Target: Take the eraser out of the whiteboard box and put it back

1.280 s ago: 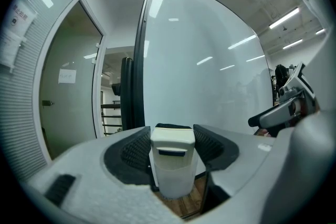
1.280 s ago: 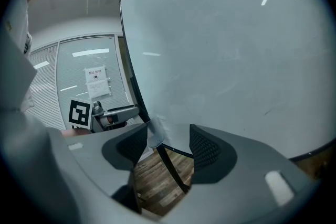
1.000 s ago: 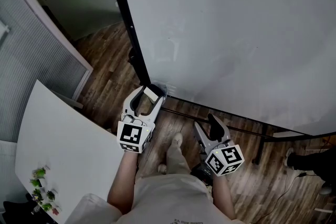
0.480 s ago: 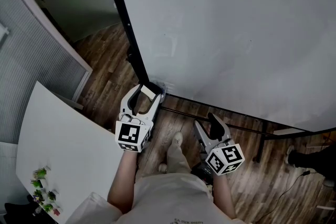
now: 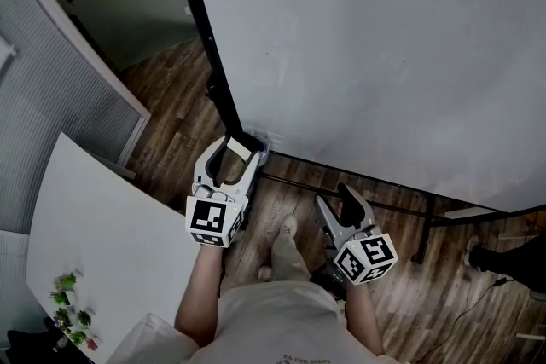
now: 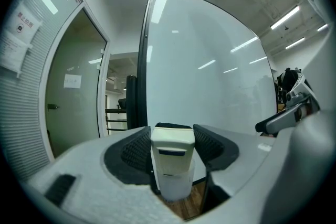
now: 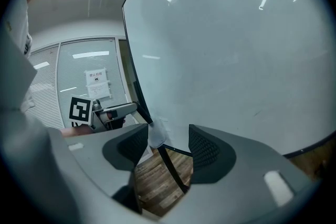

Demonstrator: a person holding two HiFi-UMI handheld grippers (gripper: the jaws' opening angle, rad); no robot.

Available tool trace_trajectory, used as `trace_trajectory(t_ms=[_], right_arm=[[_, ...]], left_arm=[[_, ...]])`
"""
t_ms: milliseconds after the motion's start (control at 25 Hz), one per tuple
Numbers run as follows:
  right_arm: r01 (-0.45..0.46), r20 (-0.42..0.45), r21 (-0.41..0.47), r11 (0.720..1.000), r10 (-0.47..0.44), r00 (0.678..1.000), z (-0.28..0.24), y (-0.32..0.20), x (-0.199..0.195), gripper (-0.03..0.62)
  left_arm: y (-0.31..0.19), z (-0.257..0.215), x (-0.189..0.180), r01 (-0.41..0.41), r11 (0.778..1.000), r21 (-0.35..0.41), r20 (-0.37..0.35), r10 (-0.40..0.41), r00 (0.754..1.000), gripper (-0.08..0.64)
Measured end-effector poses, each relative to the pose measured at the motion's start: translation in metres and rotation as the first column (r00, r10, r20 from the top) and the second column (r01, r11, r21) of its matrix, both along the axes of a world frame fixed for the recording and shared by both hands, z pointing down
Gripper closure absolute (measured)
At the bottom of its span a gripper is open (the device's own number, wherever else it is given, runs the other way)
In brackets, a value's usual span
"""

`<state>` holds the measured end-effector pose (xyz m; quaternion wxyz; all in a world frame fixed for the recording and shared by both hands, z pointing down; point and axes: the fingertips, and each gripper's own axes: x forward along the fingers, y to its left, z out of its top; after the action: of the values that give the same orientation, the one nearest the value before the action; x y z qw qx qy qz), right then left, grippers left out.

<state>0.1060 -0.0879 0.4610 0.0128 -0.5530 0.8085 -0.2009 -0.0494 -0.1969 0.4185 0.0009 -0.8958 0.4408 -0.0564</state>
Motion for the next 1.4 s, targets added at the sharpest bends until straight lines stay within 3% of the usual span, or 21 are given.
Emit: trace_trajectory(t_ms=[1400], right_arm=[[-0.008, 0.003, 0.02, 1.0, 0.008, 1.0, -0.006, 0.015, 0.005, 0.35]], left_arm=[[0.012, -0.024, -0.004, 0.02, 0.999, 0.039, -0.026, -0.019, 0.999, 0.305]])
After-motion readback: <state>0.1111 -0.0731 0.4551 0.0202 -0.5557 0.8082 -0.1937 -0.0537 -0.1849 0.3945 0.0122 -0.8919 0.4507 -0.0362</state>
